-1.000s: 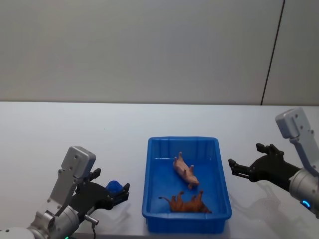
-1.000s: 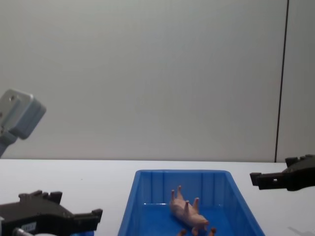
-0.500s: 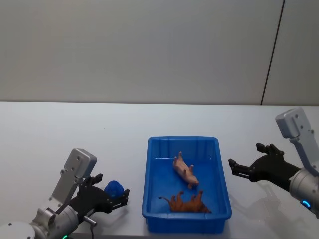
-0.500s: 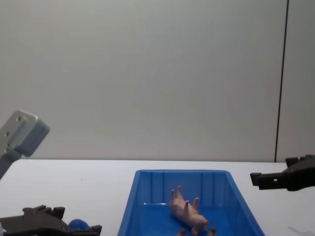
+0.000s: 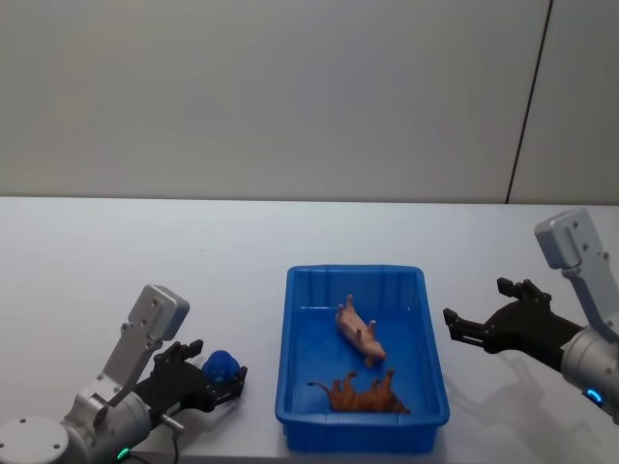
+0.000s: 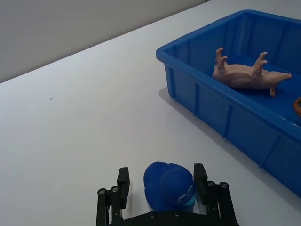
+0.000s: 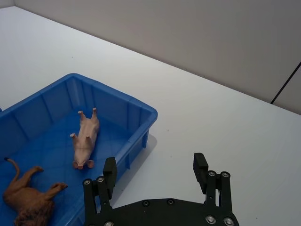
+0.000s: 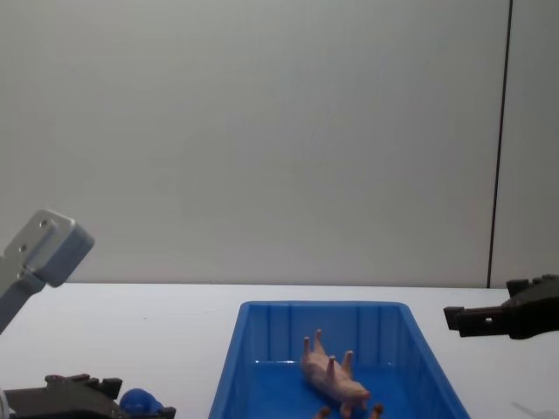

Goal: Pick up the two dolls from the table and place them into the box.

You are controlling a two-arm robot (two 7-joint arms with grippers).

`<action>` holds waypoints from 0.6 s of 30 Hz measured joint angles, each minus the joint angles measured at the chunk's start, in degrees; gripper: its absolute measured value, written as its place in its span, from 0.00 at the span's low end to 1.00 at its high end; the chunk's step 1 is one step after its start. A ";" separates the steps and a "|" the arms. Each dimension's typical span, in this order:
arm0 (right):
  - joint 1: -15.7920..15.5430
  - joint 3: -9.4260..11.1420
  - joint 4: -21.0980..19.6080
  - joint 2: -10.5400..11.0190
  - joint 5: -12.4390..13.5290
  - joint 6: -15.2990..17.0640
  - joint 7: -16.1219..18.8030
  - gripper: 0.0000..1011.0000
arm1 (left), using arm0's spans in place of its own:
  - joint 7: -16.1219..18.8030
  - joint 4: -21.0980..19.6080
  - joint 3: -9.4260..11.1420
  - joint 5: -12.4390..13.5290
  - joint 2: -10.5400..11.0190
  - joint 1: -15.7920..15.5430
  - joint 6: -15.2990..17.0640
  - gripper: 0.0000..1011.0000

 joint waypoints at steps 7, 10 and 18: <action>0.00 0.00 0.00 0.00 0.00 0.00 0.00 0.99 | -2.76 2.39 -0.09 0.55 -0.60 -1.53 0.10 0.68; 0.00 0.00 0.00 0.00 0.00 0.00 0.00 0.99 | -3.93 3.14 -0.14 0.75 -0.78 -2.08 0.10 0.60; 0.00 0.00 -0.01 0.00 0.00 0.00 0.00 0.99 | -5.71 3.22 -0.42 1.38 -0.73 -2.84 0.59 0.53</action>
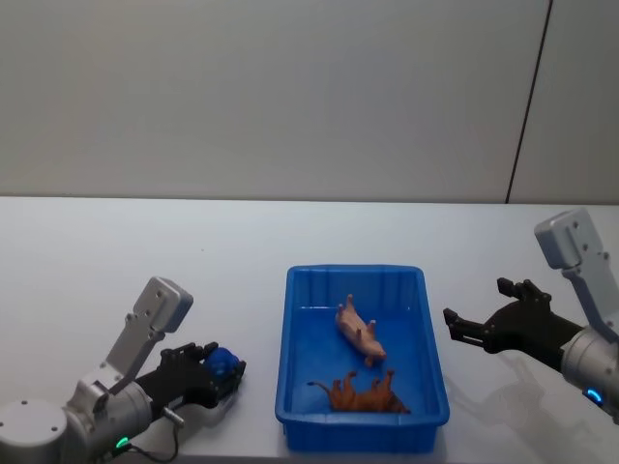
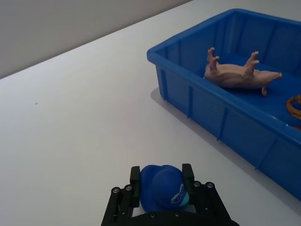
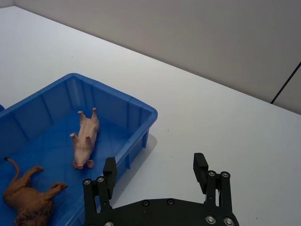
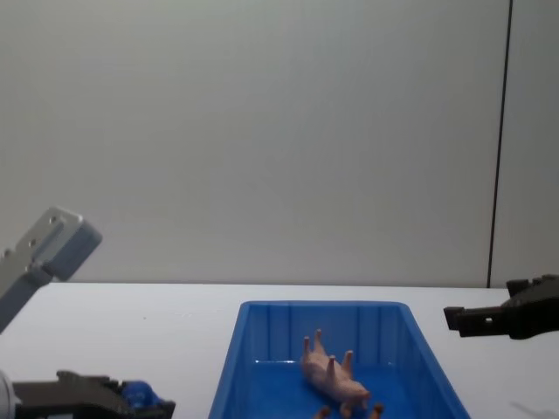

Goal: Pick up the two dolls from the table and place them into the box.

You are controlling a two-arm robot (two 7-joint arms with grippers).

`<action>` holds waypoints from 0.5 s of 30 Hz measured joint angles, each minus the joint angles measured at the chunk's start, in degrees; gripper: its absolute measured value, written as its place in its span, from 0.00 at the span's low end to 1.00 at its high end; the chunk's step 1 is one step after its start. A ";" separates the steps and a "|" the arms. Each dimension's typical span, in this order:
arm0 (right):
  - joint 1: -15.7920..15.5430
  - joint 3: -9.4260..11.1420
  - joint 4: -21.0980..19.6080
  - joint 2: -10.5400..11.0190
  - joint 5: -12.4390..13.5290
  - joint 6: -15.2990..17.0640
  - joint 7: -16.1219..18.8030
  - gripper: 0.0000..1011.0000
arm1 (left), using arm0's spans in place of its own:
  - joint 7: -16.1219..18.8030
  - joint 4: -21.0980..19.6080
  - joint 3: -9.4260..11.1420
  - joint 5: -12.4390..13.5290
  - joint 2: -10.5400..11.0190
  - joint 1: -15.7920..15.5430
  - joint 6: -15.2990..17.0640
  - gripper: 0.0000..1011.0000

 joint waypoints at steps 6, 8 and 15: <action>0.00 0.00 0.00 0.00 0.00 0.00 0.00 0.99 | -0.40 -1.83 -0.41 1.12 0.29 -0.67 0.54 0.49; 0.00 0.00 0.00 0.00 0.00 0.00 0.00 0.99 | -0.65 -2.45 -0.52 1.87 0.27 -1.20 0.62 0.48; 0.00 0.00 0.00 0.00 0.00 0.00 0.00 0.99 | -2.45 -2.81 -0.41 4.79 -1.20 -4.49 0.06 0.44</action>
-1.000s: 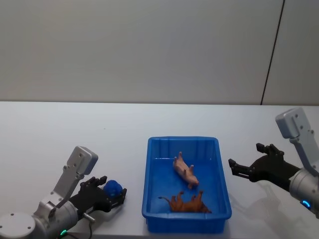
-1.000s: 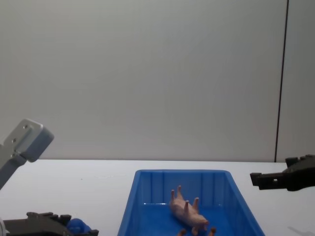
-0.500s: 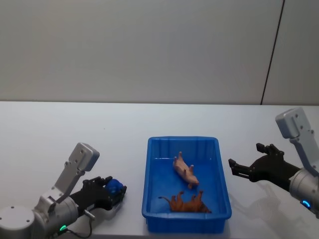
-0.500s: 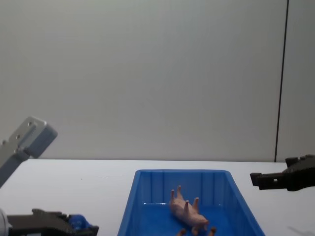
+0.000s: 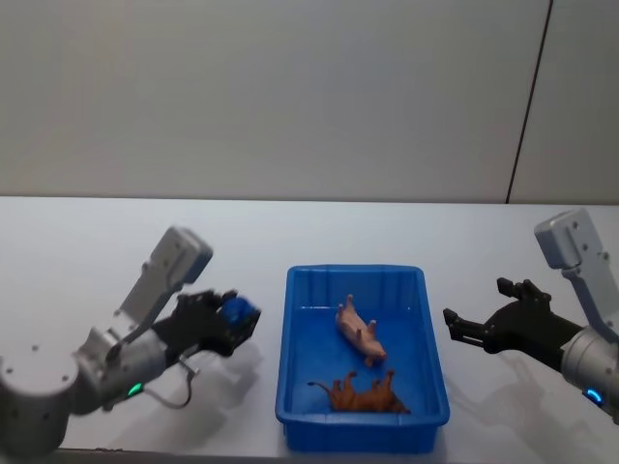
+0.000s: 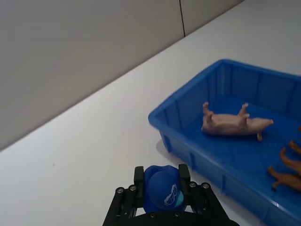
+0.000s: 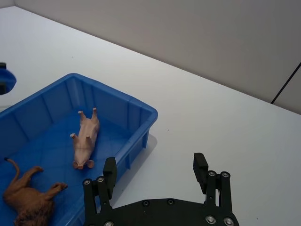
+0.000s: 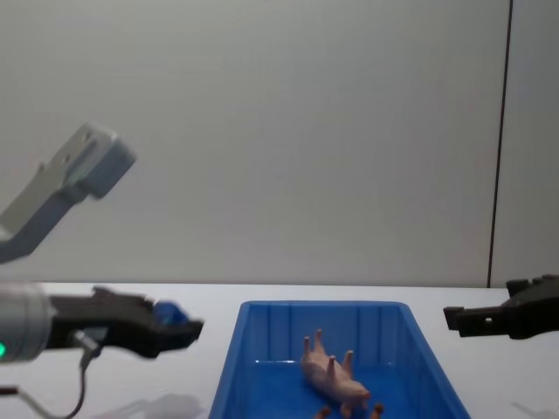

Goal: Pick up the two dolls from the table and place them into the box.

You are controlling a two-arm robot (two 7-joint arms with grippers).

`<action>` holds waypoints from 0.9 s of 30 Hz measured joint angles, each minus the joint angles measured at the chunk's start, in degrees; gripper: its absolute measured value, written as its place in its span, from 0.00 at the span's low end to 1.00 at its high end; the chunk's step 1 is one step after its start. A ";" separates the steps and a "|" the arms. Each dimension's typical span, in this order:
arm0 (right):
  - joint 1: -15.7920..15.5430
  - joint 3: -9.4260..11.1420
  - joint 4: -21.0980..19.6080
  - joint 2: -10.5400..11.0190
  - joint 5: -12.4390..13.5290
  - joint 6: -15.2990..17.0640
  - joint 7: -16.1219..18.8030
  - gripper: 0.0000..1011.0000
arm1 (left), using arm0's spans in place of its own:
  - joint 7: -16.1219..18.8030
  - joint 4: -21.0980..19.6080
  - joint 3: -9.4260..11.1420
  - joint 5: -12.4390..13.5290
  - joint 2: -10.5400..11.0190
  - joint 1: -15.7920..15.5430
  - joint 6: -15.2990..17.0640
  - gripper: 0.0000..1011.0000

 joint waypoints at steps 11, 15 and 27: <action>0.00 0.00 0.00 0.00 0.00 0.00 0.00 0.99 | -5.16 6.62 1.88 4.50 -5.49 -8.39 -4.71 0.40; 0.00 0.00 0.00 0.00 0.00 0.00 0.00 0.99 | -6.52 9.53 2.56 5.19 -7.25 -10.87 -6.57 0.50; 0.00 0.00 0.00 0.00 0.00 0.00 0.00 0.99 | -9.62 18.36 4.71 5.81 -12.23 -17.14 -12.40 0.89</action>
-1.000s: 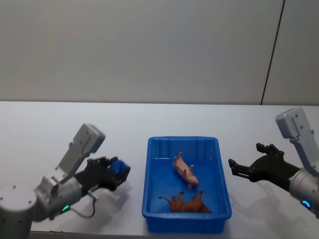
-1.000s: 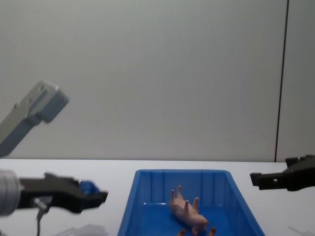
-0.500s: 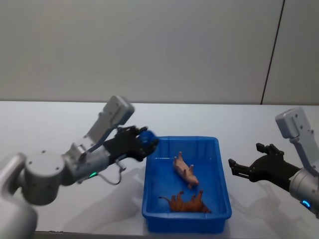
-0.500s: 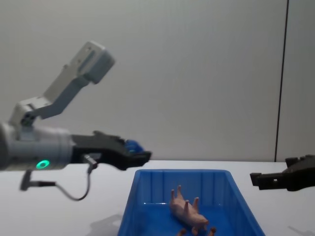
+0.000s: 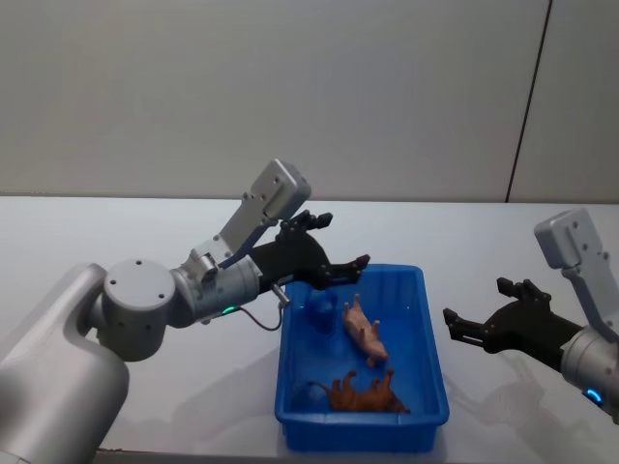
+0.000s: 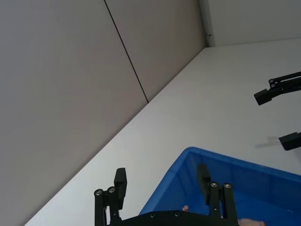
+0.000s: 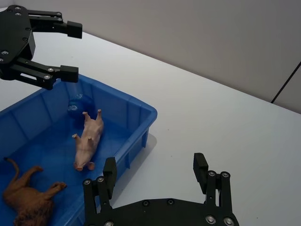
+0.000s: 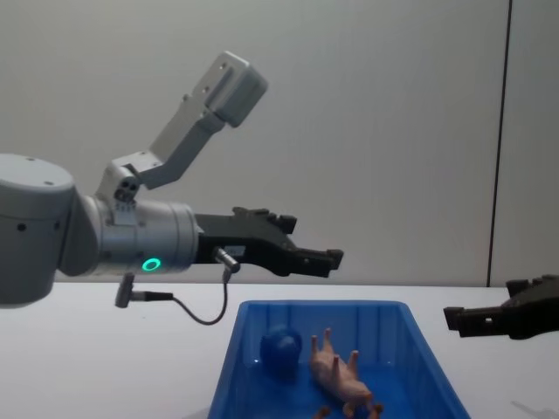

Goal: Pick up the two dolls from the table and place them into the box.

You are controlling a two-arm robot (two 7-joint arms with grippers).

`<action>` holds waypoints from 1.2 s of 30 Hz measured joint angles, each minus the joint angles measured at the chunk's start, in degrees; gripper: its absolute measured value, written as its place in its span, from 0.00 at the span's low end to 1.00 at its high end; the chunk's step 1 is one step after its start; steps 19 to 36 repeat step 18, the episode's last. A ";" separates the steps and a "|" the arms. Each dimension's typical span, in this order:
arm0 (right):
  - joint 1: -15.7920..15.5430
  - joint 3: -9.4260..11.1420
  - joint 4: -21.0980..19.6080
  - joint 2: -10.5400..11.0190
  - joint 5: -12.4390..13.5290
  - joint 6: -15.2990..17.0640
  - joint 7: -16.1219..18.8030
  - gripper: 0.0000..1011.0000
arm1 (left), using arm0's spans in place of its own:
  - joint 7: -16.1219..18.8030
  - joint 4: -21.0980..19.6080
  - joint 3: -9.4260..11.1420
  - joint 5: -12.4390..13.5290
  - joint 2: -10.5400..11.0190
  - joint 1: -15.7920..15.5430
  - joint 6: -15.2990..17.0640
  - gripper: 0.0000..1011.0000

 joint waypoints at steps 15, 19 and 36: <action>0.00 0.00 0.00 0.00 0.00 0.00 0.00 0.99 | 5.46 -6.56 1.34 -1.15 1.14 3.70 -1.54 0.99; 0.00 0.00 0.00 0.00 0.00 0.00 0.00 0.99 | 6.92 -8.58 1.49 -1.36 1.71 4.86 -1.58 0.99; 0.00 0.00 0.00 0.00 0.00 0.00 0.00 0.99 | 6.92 -8.58 1.49 -1.36 1.71 4.86 -1.58 0.99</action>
